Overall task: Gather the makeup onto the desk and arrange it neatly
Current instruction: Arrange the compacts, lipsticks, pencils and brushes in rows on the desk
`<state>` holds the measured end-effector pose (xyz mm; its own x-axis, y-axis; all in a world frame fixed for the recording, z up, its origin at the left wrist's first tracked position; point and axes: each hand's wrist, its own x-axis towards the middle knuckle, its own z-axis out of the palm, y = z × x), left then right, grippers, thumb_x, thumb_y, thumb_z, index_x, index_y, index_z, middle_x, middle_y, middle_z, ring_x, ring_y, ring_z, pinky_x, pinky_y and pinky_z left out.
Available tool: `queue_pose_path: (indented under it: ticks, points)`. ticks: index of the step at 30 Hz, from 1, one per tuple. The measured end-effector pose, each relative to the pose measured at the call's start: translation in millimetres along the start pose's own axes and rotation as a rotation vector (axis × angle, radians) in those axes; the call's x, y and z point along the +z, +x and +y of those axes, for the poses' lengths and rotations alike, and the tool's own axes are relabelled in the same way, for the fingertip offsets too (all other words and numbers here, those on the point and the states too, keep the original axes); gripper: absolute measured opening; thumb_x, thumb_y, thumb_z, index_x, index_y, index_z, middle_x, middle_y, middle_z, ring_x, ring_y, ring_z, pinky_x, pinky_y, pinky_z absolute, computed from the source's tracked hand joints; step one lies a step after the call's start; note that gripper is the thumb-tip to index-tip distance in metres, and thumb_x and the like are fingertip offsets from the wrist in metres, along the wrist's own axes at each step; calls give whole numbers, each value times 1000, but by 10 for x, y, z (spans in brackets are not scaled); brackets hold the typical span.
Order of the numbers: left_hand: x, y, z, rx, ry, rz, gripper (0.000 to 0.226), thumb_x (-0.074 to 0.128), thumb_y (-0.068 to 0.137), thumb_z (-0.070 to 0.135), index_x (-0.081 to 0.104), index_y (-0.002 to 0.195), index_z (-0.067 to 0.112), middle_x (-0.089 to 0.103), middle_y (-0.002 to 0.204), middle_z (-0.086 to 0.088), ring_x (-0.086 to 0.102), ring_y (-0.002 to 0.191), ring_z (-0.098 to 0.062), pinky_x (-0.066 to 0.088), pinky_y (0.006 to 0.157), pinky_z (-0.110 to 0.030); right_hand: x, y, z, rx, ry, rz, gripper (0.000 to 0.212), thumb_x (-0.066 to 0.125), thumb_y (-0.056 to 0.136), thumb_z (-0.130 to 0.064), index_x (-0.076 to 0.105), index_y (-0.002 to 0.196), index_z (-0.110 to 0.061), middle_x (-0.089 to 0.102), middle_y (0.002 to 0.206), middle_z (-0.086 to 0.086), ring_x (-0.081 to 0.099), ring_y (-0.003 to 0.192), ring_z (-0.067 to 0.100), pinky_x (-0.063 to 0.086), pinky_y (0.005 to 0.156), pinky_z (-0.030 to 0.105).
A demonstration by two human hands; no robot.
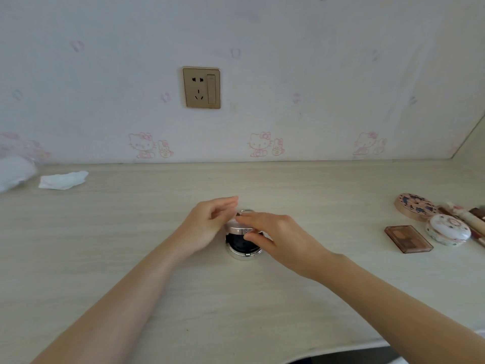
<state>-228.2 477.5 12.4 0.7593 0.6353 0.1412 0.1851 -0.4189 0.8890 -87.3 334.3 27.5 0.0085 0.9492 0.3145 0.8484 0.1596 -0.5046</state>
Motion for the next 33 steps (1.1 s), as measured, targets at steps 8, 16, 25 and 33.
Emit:
queue_pose_path:
  ticks: [8,16,25,33]
  points:
    - [-43,-366,-125,-132,113,-7,70,70,81,26,38,144,24,56,116,35,44,127,4,33,106,-23,-27,7,14,48,-46,-4,27,54,95,-28,59,120,-21,67,111,-1,61,98,18,49,84,39]
    - [141,-374,-139,-110,152,131,87,82,66,44,43,141,22,64,119,20,47,123,4,31,94,-14,-88,92,-2,68,-45,-75,24,51,97,-28,63,116,-20,69,103,-3,62,94,19,47,83,36]
    - [121,-412,-62,-13,152,124,54,83,67,37,50,98,67,63,97,41,51,103,24,31,80,6,-208,466,88,165,-34,-165,29,44,98,-39,68,104,-24,69,87,-5,61,84,13,47,77,25]
    - [123,-416,-59,8,181,120,47,79,70,44,54,109,52,62,102,40,51,104,22,31,80,4,-133,358,173,188,-19,-129,35,48,94,-43,61,123,-29,64,92,-15,54,87,3,39,73,4]
